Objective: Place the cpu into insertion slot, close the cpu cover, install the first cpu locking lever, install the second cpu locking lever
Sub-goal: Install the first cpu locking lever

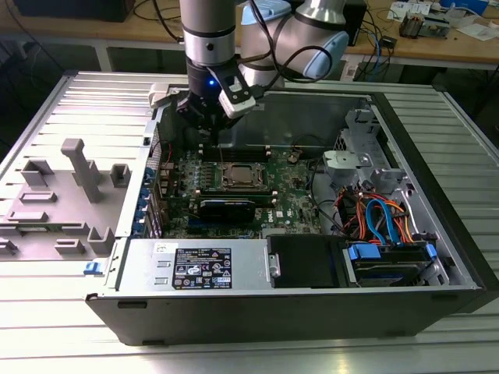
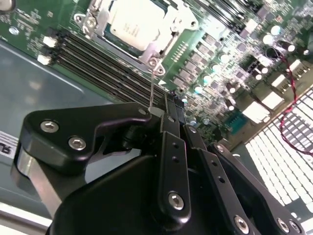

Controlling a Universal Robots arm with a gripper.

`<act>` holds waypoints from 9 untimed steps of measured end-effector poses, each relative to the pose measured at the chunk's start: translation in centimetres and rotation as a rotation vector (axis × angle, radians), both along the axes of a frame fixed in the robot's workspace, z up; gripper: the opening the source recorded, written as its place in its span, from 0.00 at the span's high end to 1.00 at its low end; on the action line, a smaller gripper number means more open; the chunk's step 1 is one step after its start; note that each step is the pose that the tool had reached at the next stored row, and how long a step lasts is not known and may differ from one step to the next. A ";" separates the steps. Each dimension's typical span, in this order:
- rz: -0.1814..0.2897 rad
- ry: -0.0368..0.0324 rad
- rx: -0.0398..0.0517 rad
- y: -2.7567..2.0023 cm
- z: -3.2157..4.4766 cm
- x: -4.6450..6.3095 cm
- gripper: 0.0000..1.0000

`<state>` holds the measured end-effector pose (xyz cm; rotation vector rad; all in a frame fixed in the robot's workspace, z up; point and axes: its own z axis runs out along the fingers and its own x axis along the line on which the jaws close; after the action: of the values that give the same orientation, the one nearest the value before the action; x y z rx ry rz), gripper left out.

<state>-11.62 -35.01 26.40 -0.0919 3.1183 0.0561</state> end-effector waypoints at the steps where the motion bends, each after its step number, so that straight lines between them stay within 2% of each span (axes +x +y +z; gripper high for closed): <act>1: 0.000 0.0000 -0.0001 0.00 -0.01 0.2 0.89; 9: 0.000 0.0000 -0.0025 0.04 -0.12 1.5 0.89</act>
<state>-10.12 -34.96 26.28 -0.0921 3.1184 0.0523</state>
